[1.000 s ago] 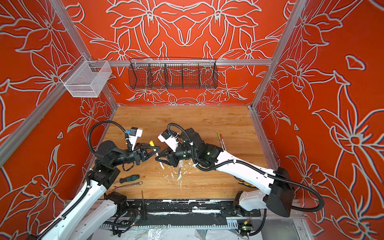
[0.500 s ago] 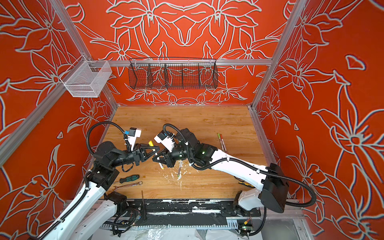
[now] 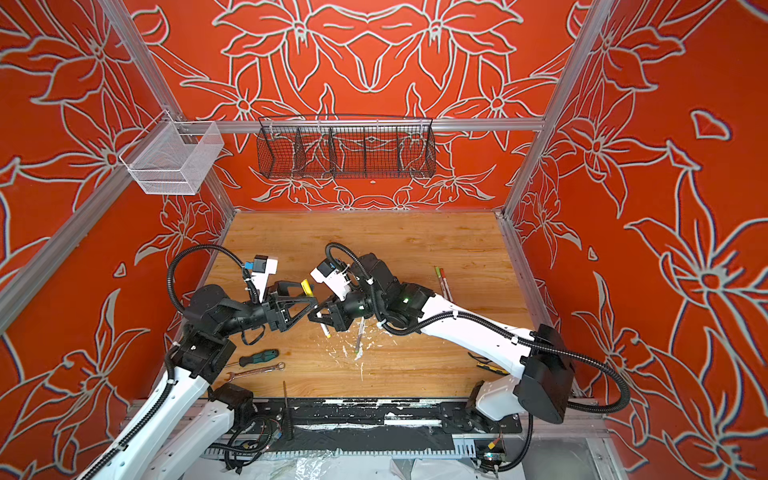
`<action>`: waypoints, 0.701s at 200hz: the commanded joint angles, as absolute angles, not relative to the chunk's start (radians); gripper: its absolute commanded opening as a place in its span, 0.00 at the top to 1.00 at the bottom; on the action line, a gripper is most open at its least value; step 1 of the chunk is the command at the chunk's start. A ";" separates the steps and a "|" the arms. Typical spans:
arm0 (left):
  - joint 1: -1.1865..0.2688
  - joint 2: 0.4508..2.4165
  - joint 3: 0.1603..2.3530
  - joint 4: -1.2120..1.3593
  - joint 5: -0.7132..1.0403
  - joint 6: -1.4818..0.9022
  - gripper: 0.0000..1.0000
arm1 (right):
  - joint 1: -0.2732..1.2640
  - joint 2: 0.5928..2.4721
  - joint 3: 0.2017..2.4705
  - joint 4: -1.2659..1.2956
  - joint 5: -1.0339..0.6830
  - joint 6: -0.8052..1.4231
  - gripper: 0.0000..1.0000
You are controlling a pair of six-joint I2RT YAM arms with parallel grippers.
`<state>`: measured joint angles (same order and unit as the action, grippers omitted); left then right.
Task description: Insert the pens into the pen caps
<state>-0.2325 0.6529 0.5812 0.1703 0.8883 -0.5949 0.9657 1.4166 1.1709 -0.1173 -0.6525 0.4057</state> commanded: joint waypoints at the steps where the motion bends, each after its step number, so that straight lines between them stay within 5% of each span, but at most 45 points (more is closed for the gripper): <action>1: -0.218 0.643 0.597 0.146 0.862 -0.572 0.08 | 0.967 1.413 1.187 -0.122 -0.704 0.415 1.00; 62: -0.194 0.645 0.597 0.165 0.879 -0.580 0.44 | 0.973 1.413 1.190 -0.139 -0.721 0.390 1.00; 108: -0.186 0.653 0.594 0.184 0.896 -0.592 0.47 | 0.974 1.419 1.199 -0.148 -0.721 0.379 1.00; 140: -0.183 0.663 0.597 0.186 0.907 -0.592 0.68 | 0.974 1.422 1.210 -0.156 -0.722 0.373 1.00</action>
